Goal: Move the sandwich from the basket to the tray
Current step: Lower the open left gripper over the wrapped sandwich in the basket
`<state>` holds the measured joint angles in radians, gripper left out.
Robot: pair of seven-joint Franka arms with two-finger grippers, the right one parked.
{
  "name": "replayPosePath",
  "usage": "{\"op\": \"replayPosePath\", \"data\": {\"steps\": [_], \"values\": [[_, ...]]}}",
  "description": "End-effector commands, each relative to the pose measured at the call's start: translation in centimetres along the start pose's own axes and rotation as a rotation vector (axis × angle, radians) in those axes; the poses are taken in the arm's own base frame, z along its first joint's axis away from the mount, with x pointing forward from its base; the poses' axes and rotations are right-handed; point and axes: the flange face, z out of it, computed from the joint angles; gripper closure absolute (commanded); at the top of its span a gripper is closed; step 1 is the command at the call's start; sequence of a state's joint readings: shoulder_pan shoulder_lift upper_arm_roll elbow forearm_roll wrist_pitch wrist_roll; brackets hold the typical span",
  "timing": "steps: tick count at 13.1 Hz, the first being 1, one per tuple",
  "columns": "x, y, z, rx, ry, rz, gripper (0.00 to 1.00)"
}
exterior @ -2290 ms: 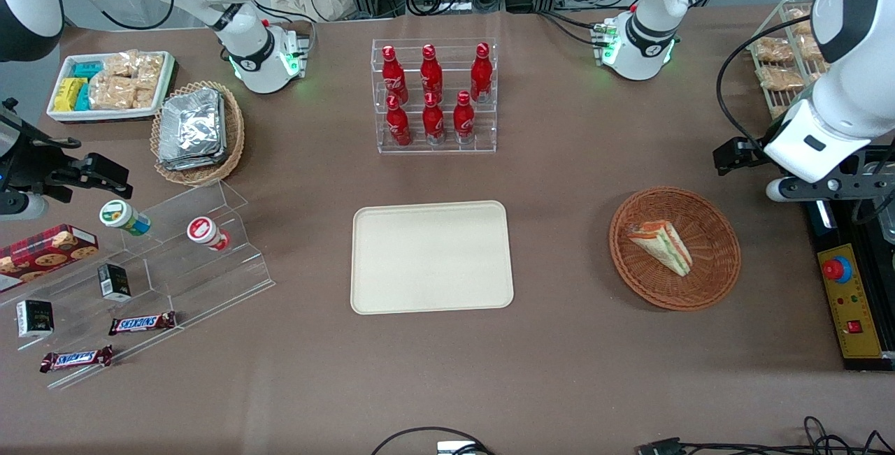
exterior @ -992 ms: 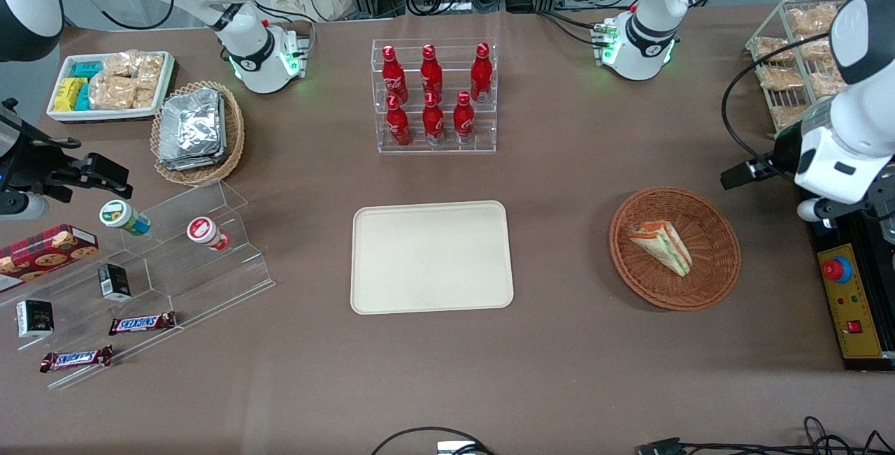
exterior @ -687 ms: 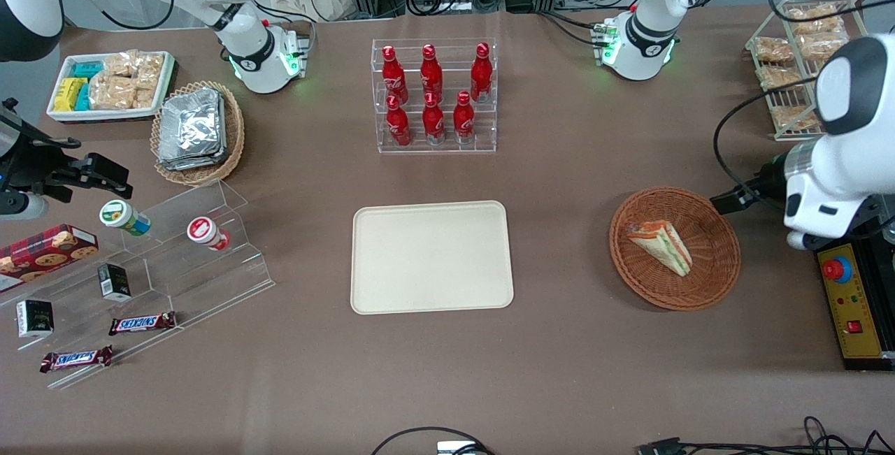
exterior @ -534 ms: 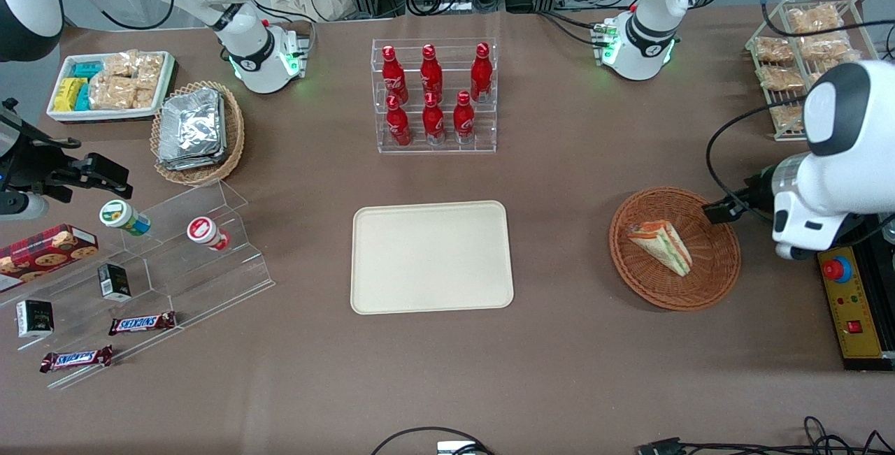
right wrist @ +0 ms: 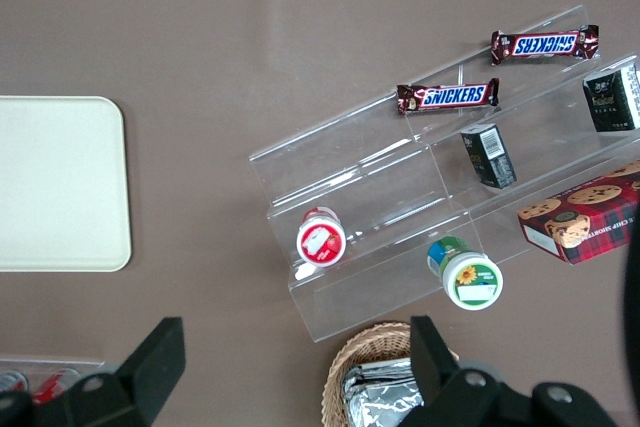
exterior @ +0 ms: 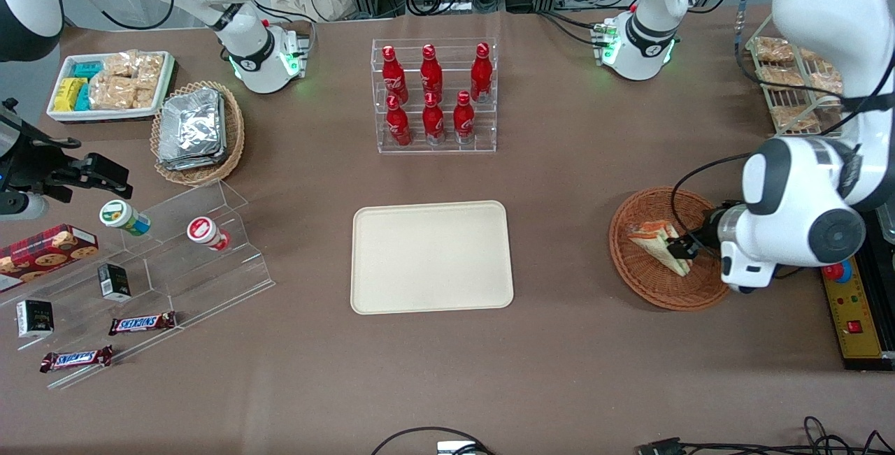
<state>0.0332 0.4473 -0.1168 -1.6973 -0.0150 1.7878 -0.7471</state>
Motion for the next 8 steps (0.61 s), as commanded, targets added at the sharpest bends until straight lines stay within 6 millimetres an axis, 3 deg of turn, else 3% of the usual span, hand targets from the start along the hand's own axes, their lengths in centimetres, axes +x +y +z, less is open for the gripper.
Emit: {"op": "replayPosePath", "data": {"steps": [1, 4, 8], "values": [[0.4, 1.3, 2.9, 0.003, 0.001, -0.045, 0.01], [0.6, 1.2, 6.8, -0.012, 0.016, -0.049, 0.01], [0.8, 1.0, 8.8, -0.018, 0.022, -0.052, 0.01]]}}
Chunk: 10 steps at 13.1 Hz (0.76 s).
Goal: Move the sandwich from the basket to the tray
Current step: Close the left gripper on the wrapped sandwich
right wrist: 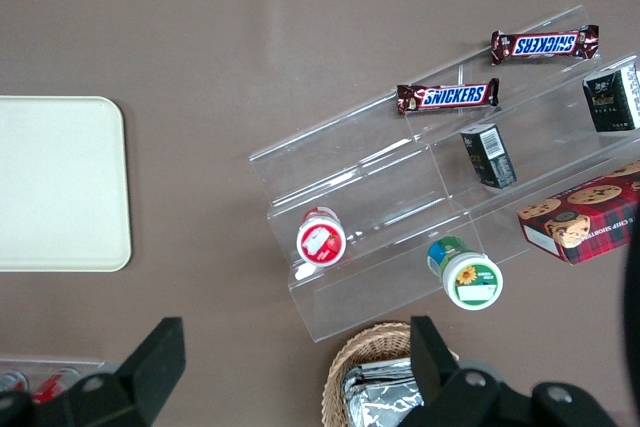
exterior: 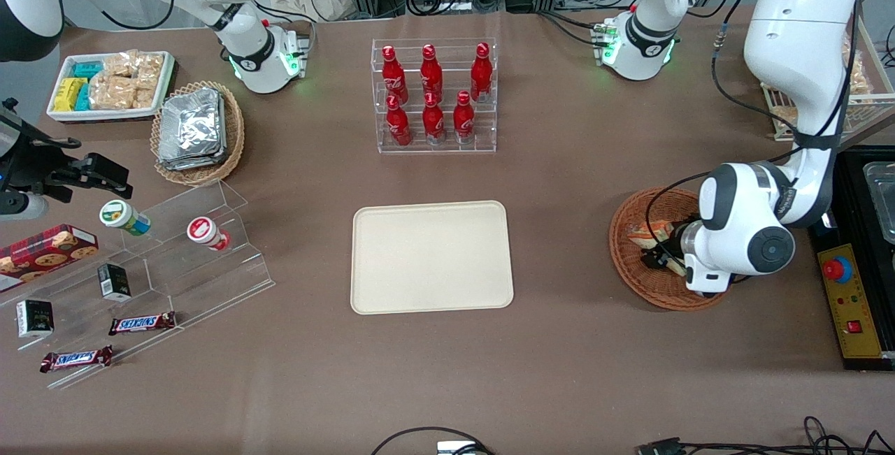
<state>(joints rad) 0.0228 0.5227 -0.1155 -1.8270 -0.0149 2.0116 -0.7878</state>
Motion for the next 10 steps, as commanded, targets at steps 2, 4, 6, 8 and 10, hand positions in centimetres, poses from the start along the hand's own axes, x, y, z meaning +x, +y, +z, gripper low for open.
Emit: {"op": "replayPosePath", "data": {"steps": [2, 4, 6, 8, 10], "values": [[0.0, -0.6, 0.6, -0.004, 0.014, -0.017, 0.04], [0.1, -0.5, 0.6, -0.011, 0.021, -0.017, 0.37], [0.2, -0.8, -0.1, -0.020, 0.028, -0.003, 0.69], [0.0, -1.1, -2.1, -0.026, 0.038, 0.085, 0.72], [-0.5, -1.4, -4.7, -0.022, 0.041, 0.188, 0.84]]}}
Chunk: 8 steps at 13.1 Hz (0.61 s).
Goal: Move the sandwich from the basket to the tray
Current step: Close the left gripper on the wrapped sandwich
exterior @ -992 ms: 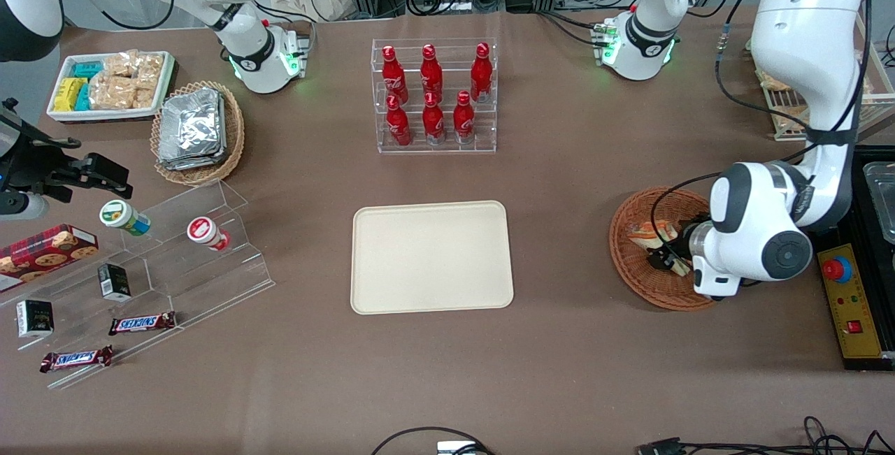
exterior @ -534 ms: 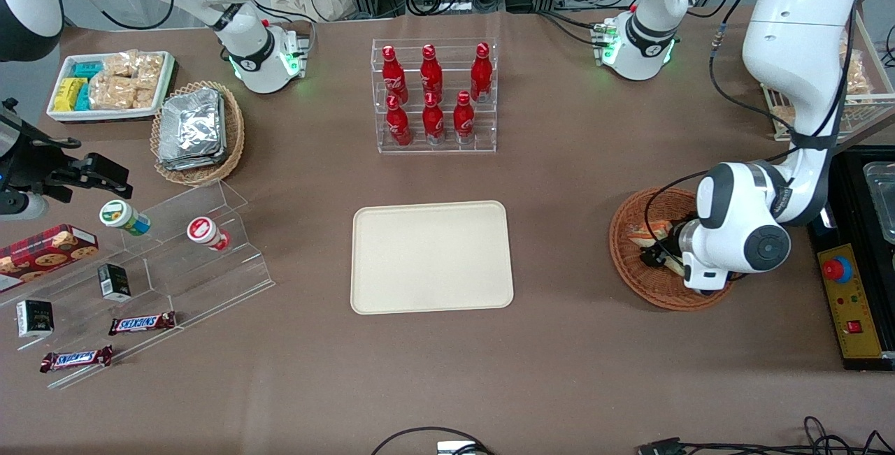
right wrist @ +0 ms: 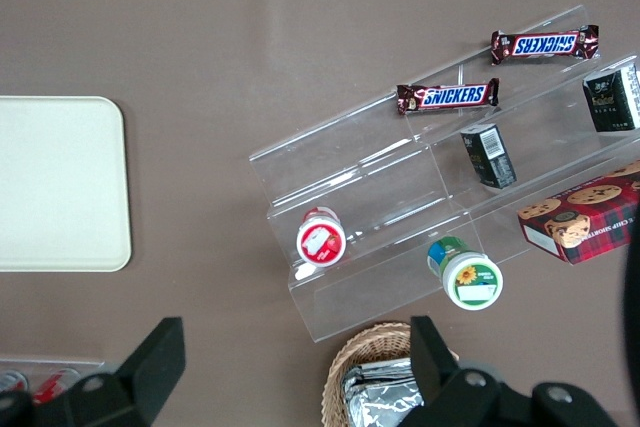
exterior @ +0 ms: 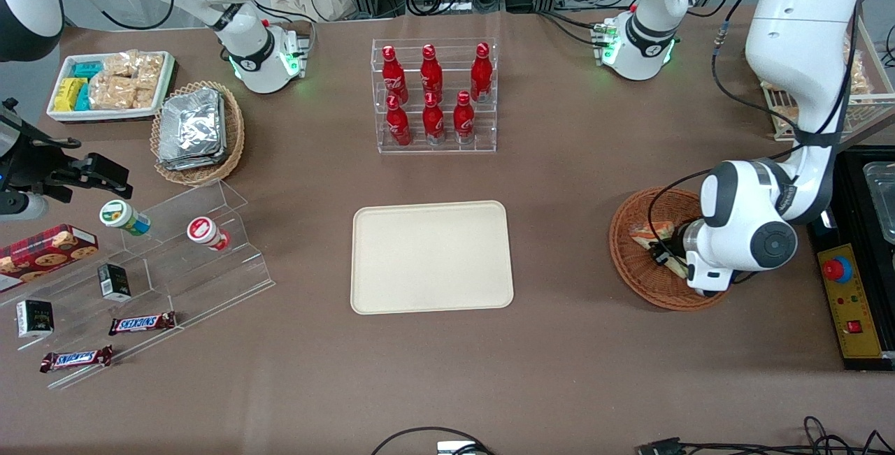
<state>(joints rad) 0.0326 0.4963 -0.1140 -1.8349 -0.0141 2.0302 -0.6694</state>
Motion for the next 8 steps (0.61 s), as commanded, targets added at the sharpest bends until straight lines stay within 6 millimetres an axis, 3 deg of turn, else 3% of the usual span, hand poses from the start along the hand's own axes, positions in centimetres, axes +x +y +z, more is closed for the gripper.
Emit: {"op": "replayPosePath", "data": {"steps": [1, 5, 6, 8], "values": [[-1.0, -0.6, -5.2, 0.002, 0.016, 0.120, 0.87], [-2.6, 0.3, -14.4, 0.025, -0.010, 0.319, 0.86], [-3.7, 1.5, -16.5, 0.026, -0.004, 0.364, 0.86], [-6.0, 4.5, -18.3, 0.020, 0.030, 0.457, 0.86]]}}
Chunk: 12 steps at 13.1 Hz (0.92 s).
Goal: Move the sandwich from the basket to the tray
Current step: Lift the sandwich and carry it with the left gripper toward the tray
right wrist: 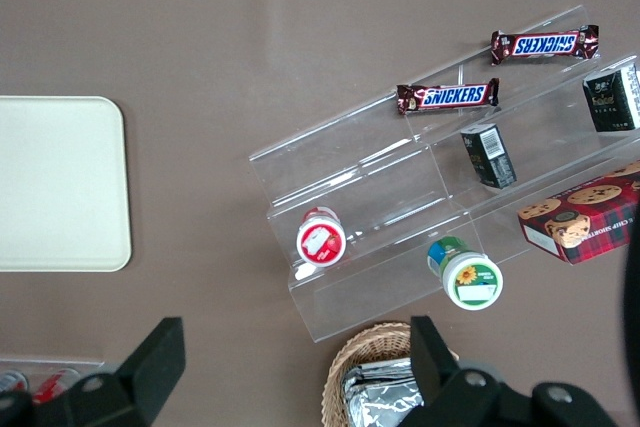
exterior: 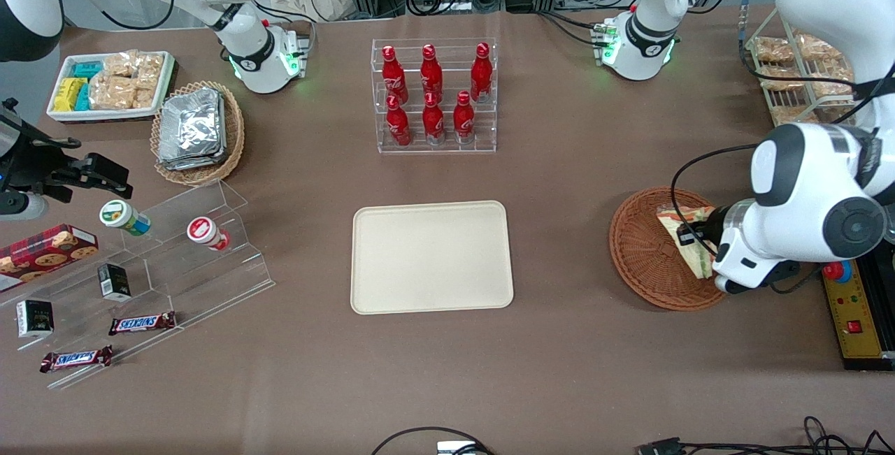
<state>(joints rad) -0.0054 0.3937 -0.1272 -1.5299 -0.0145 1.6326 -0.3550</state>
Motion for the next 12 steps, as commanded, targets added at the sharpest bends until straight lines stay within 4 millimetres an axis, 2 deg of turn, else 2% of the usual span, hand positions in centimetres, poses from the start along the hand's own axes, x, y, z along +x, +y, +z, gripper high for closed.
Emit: {"op": "replayPosePath", "data": {"steps": [1, 3, 5, 9, 12], "values": [[-1.7, 6.3, -1.3, 0.017, 0.025, 0.129, 0.86], [-2.6, 11.7, -1.2, 0.024, 0.044, 0.199, 0.86], [-4.1, 17.7, 0.1, 0.039, 0.056, 0.274, 0.86], [-4.1, 25.1, 3.9, 0.018, 0.078, 0.340, 0.85], [-3.9, 27.9, 7.8, -0.009, 0.072, 0.368, 0.83]]}}
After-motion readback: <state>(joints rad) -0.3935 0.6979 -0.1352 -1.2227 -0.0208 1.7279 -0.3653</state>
